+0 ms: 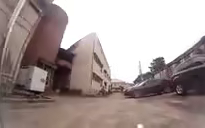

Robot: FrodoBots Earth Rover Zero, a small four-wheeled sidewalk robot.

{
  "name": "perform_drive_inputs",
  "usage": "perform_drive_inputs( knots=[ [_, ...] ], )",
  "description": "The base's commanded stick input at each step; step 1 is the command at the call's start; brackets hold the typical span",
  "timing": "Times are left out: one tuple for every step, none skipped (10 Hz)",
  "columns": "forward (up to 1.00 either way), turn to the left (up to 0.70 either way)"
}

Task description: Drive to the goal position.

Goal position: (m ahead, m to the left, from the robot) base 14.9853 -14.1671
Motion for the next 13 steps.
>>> perform_drive_inputs(
  knots=[
    [0.84,0.19],
    [0.84,0.09],
    [0.84,0.03],
    [0.84,0.03],
    [0.84,0.03],
    [0.84,0.03],
    [0.84,0.03],
    [0.84,0.03],
    [0.84,0.03],
    [0.84,0.03],
    [0.84,0.03],
    [0.84,0.03],
    [0.84,0.03]
  ],
)
